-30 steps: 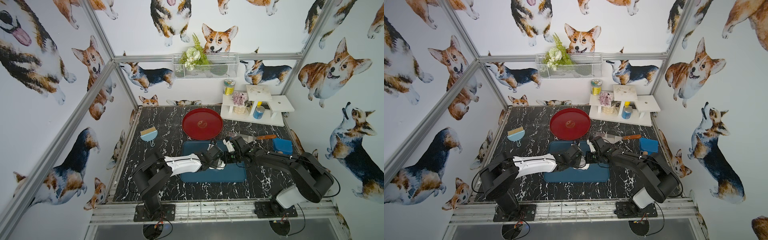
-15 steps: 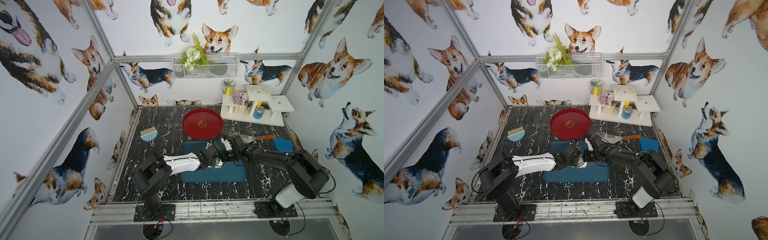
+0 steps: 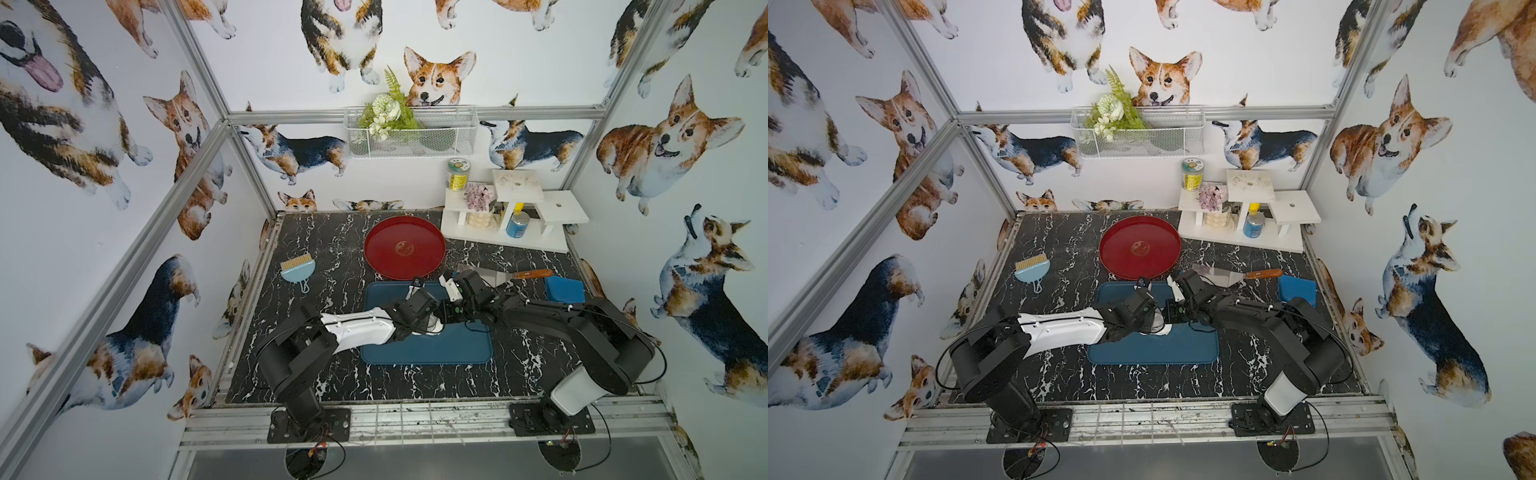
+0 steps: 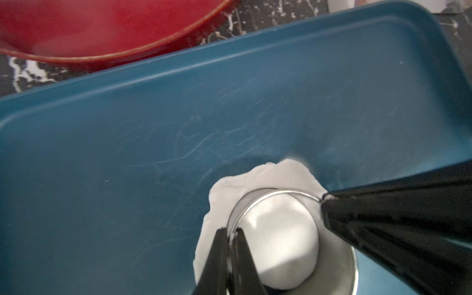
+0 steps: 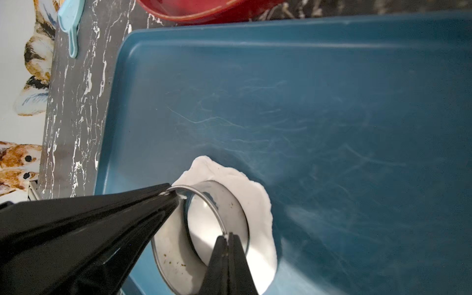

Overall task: Roll out the dumpling wrappers from the dough
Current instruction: Press the dumpling wrapper on the work surface, then pick up the dumpling mold from the work surface.

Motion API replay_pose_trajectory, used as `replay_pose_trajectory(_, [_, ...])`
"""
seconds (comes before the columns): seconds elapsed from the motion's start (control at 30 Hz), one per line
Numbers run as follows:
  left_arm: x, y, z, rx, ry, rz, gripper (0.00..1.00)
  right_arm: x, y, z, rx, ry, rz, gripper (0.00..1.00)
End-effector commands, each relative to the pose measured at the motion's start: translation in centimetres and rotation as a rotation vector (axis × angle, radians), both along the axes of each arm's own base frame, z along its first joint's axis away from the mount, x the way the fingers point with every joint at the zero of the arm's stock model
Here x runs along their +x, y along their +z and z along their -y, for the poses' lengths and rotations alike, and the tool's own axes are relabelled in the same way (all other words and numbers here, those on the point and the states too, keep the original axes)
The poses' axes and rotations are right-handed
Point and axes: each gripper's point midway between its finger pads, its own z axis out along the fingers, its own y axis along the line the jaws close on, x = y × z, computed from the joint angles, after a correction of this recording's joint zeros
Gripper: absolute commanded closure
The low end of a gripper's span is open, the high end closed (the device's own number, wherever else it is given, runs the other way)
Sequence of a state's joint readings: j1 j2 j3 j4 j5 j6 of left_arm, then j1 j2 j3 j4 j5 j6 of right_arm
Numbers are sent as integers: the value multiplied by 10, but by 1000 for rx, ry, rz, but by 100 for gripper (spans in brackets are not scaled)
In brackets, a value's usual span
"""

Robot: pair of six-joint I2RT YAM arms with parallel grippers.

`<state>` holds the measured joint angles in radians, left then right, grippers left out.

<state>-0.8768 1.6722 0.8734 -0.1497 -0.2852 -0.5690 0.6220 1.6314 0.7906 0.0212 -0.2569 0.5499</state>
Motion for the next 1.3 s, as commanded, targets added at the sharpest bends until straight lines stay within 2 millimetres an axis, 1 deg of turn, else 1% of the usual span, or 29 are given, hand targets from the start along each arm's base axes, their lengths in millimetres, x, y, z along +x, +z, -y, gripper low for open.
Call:
replay_pose_trajectory(0.0, [-23, -14, -32, 119, -50, -83, 100, -5, -32, 31, -185, -101, -66, 100])
replay_pose_trajectory(0.1, [-22, -14, -27, 88, -59, -74, 100, -1, -28, 37, -212, -113, -40, 100])
replay_pose_trajectory(0.17, [-23, -18, -17, 57, -77, -98, 100, -2, -28, 48, -253, -117, -29, 100])
replay_pose_trajectory(0.2, [-23, -16, -11, 37, -86, -102, 100, -2, -27, 53, -262, -123, -29, 100])
replay_pose_trajectory(0.23, [-24, -23, -6, 39, -96, -123, 100, -3, -27, 60, -268, -131, -32, 100])
replay_pose_trajectory(0.27, [-25, -24, 0, 35, -107, -129, 100, -4, -28, 68, -273, -144, -41, 100])
replay_pose_trajectory(0.33, [-24, -23, 7, 22, -112, -137, 100, -5, -27, 81, -266, -170, -54, 100])
replay_pose_trajectory(0.37, [-24, -23, 9, 20, -111, -142, 100, -6, -27, 84, -259, -177, -60, 100])
replay_pose_trajectory(0.4, [-23, -23, 10, 20, -110, -144, 100, -5, -25, 84, -250, -177, -60, 100])
replay_pose_trajectory(0.53, [-22, -21, 10, 43, -108, -162, 100, -8, -25, 71, -199, -147, -98, 100])
replay_pose_trajectory(0.67, [-23, -18, 8, 57, -104, -172, 100, -5, -24, 66, -177, -151, -103, 100])
replay_pose_trajectory(0.97, [-16, 0, 10, 47, -89, -136, 100, 8, 3, 59, -144, -157, -55, 100])
replay_pose_trajectory(1.13, [-13, 6, 12, 43, -86, -123, 100, 11, 13, 58, -136, -161, -35, 100])
replay_pose_trajectory(1.27, [-12, 9, 11, 40, -81, -117, 100, 12, 17, 58, -133, -164, -27, 100])
